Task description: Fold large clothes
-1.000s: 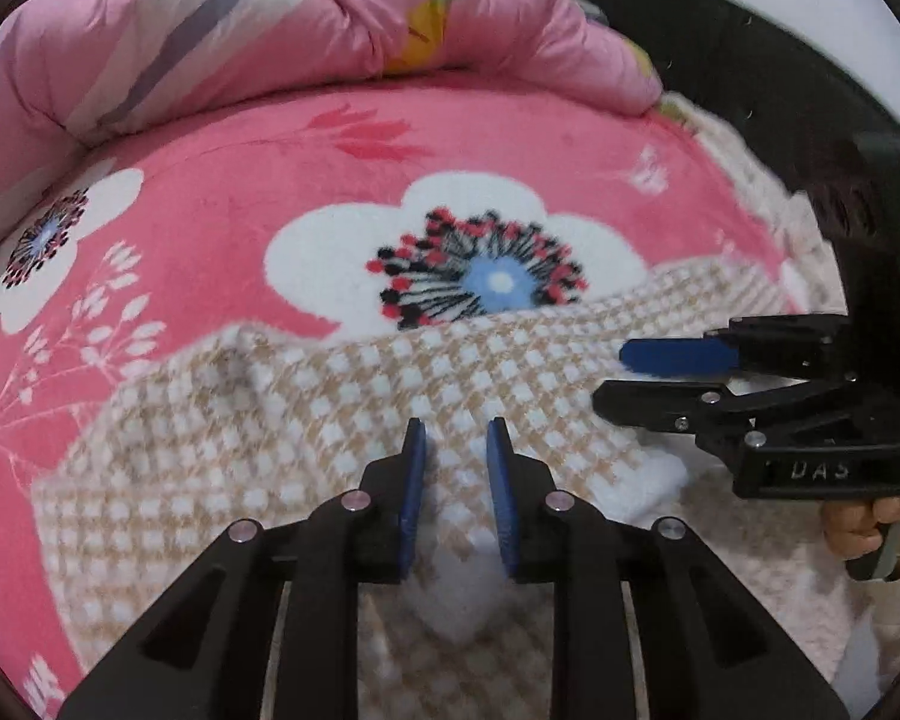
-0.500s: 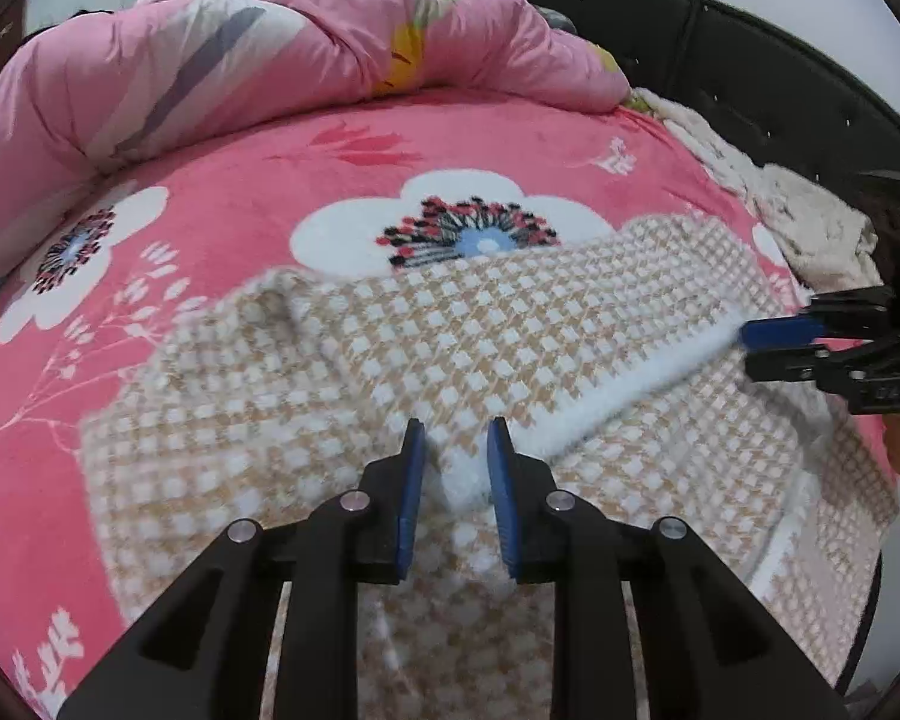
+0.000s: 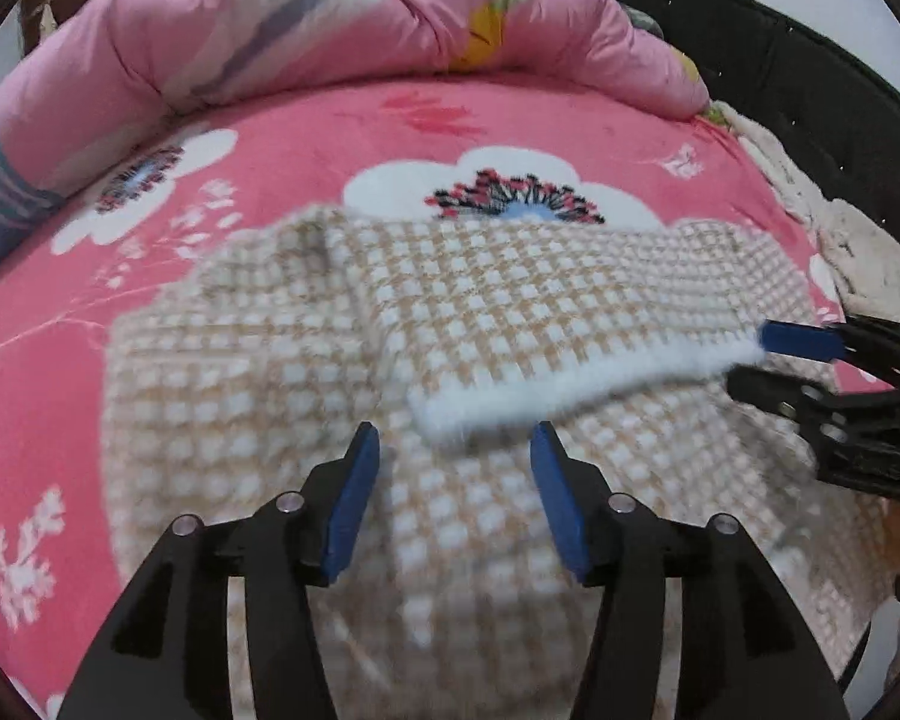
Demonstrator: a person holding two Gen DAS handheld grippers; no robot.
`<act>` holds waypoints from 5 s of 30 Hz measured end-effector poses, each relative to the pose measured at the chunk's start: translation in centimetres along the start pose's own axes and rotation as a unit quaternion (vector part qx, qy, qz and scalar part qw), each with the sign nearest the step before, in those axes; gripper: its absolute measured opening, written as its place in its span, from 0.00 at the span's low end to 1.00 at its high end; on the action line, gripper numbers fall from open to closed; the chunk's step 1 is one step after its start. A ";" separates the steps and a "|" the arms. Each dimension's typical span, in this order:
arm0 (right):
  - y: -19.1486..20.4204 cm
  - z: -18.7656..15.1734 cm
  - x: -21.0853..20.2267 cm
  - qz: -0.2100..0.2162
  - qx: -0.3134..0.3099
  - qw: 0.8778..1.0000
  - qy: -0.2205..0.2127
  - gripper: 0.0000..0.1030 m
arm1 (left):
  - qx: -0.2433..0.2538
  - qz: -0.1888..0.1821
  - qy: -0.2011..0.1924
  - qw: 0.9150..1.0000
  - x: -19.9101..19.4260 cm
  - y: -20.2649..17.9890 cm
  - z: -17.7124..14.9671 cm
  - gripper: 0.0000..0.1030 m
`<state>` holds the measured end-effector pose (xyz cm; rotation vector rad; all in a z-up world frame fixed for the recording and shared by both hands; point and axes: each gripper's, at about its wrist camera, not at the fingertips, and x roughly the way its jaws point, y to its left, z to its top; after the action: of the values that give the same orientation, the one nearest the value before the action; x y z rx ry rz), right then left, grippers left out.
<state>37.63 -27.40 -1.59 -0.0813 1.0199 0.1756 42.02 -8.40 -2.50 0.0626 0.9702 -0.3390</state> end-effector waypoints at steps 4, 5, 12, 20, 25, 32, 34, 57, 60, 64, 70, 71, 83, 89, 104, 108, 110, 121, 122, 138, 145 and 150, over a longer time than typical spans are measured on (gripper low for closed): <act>0.6 -3.0 -5.8 -0.006 -0.006 0.999 -0.037 0.81 | -0.003 0.024 -0.050 0.998 -4.9 0.1 -1.8 0.70; 0.7 -3.7 -6.5 -0.003 -0.001 0.999 -0.040 0.83 | -0.005 0.022 -0.057 0.998 -5.5 0.2 -2.3 0.76; 3.5 -9.7 -8.5 0.012 0.043 0.998 -0.033 0.84 | 0.006 0.035 -0.066 0.997 -9.1 -0.9 -8.5 0.90; 5.3 -13.5 -4.5 0.006 0.091 0.996 0.007 0.84 | 0.004 0.045 -0.025 0.999 -6.9 -1.6 -13.7 0.94; 4.8 -14.5 -2.7 0.005 0.119 0.993 0.021 0.92 | -0.009 0.042 -0.030 0.999 -5.8 -1.4 -15.3 0.95; 4.7 -14.5 -2.5 0.004 0.130 0.991 0.030 0.92 | -0.019 0.036 -0.042 0.998 -5.9 -1.0 -16.1 0.95; 4.5 -14.4 -2.4 0.009 0.133 0.991 0.031 0.92 | -0.019 0.034 -0.042 0.998 -5.9 -0.9 -16.1 0.95; 0.9 -14.1 -2.5 0.035 0.156 0.986 0.041 0.92 | -0.021 0.033 -0.041 0.998 -5.9 -0.8 -16.1 0.95; 0.8 -14.1 -2.6 0.036 0.156 0.986 0.040 0.92 | -0.021 0.032 -0.041 0.998 -5.9 -0.7 -16.1 0.95; 0.6 -14.0 -2.6 0.035 0.153 0.987 0.039 0.92 | -0.020 0.032 -0.041 0.998 -5.8 -0.7 -16.0 0.95; 0.2 -14.0 -2.6 0.036 0.154 0.987 0.041 0.92 | -0.020 0.031 -0.041 0.998 -5.8 -0.7 -16.0 0.95; 0.3 -14.0 -2.7 0.036 0.154 0.987 0.041 0.92 | -0.020 0.031 -0.041 0.998 -5.8 -0.7 -16.0 0.95; 1.1 -14.3 -2.7 0.032 0.157 0.986 0.039 0.92 | -0.019 0.030 -0.040 0.999 -5.8 -0.7 -16.0 0.95; 1.2 -14.3 -2.7 0.031 0.158 0.986 0.038 0.92 | -0.018 0.030 -0.039 0.999 -5.8 -0.7 -15.9 0.95; 2.9 -14.1 -4.4 0.007 0.123 0.992 0.027 0.92 | -0.009 0.038 -0.038 0.999 -5.8 -1.3 -16.0 0.95; 3.5 -13.2 -6.4 0.005 0.106 0.994 -0.016 0.92 | -0.008 0.041 -0.037 0.998 -5.8 -1.5 -16.1 0.95; 3.9 -12.7 -6.9 0.012 0.099 0.995 -0.031 0.92 | -0.009 0.043 -0.036 0.998 -5.9 -1.4 -16.0 0.95; 4.2 -11.8 -5.7 0.039 0.065 0.995 -0.061 0.92 | 0.011 0.063 -0.104 0.993 -8.5 -2.4 -16.6 0.95; 4.1 -11.9 -5.9 0.042 0.063 0.995 -0.063 0.92 | 0.018 0.064 -0.116 0.991 -9.1 -2.5 -17.0 0.95; 2.9 -14.5 -3.1 0.106 0.065 0.990 -0.062 0.53 | -0.017 0.073 -0.164 0.984 -12.5 5.3 -18.5 0.61; 2.5 -14.7 -3.0 0.119 0.064 0.989 -0.065 0.53 | -0.083 -0.011 -0.106 0.991 -9.4 9.4 -16.3 0.38; 2.1 -15.0 -3.3 0.120 0.058 0.989 -0.066 0.53 | -0.092 -0.100 -0.104 0.985 -10.1 10.2 -16.1 0.34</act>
<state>23.01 -27.91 -6.58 0.1580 0.9046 0.3367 27.13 7.12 -4.40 -0.2368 0.7970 -0.4308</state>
